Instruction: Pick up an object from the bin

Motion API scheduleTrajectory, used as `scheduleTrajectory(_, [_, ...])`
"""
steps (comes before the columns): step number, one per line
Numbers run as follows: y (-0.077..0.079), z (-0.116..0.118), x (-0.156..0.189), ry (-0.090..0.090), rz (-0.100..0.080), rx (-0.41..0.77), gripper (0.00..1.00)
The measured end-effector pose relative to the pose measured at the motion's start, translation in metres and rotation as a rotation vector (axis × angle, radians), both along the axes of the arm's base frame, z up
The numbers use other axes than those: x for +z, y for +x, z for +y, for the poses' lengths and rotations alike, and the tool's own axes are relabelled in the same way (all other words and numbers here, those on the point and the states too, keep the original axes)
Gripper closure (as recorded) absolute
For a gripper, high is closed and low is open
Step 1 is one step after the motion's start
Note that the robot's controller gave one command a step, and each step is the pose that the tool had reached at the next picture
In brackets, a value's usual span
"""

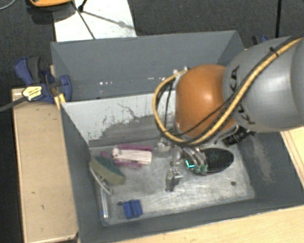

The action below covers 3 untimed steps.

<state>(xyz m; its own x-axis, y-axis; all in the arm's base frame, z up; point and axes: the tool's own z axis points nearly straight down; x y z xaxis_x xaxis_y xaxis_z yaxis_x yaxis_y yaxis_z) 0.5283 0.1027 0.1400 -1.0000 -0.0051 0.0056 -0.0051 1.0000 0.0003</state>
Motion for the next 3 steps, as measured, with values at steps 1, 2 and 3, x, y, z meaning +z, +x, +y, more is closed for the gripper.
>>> scheduleTrajectory(1, [0.018, 0.006, 0.070, 0.001, -0.015, 0.140, 0.00])
scheduleTrajectory(2, [0.051, 0.041, -0.048, 0.005, -0.021, 0.166, 0.00])
scheduleTrajectory(3, [0.065, 0.061, -0.053, 0.002, -0.032, 0.242, 0.00])
